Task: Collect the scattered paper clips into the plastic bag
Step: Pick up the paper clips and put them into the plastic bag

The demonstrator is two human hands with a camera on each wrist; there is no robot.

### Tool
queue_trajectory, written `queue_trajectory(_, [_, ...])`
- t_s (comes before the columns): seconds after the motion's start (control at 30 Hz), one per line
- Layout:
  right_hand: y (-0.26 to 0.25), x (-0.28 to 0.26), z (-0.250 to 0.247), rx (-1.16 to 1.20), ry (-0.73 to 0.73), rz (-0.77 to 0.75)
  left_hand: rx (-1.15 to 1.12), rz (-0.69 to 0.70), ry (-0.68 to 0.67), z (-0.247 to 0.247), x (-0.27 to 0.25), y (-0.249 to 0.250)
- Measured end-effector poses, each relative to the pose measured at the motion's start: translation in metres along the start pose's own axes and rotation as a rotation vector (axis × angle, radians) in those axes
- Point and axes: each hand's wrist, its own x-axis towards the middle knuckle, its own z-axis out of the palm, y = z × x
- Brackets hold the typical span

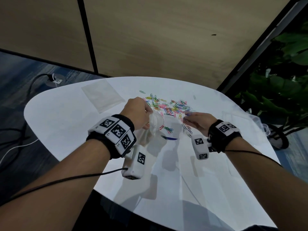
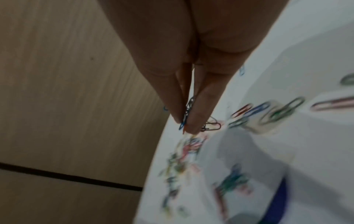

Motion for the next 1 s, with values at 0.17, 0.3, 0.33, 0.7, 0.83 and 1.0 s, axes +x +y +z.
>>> queue_trajectory(0.17, [-0.024,-0.043,0.054,0.184,-0.275,0.064,0.005,-0.001,0.010,0.004,-0.001,0.003])
queue_trajectory(0.3, [-0.017,-0.064,0.095,0.029,-0.275,-0.024,-0.007,0.024,0.030,0.007,-0.002,0.003])
queue_trajectory(0.33, [-0.017,-0.067,0.101,-0.063,-0.257,-0.053,-0.015,0.024,0.040,0.007,-0.002,0.003])
queue_trajectory(0.7, [-0.048,0.008,0.045,-0.535,-0.130,-0.125,-0.088,-0.002,0.038,0.001,0.009,0.003])
queue_trajectory(0.83, [-0.031,0.083,-0.002,-1.011,0.282,-0.162,-0.075,0.025,0.036,0.000,0.013,0.000])
queue_trajectory(1.0, [-0.031,0.135,-0.007,-1.186,0.342,-0.172,-0.050,0.055,0.038,-0.007,0.018,-0.008])
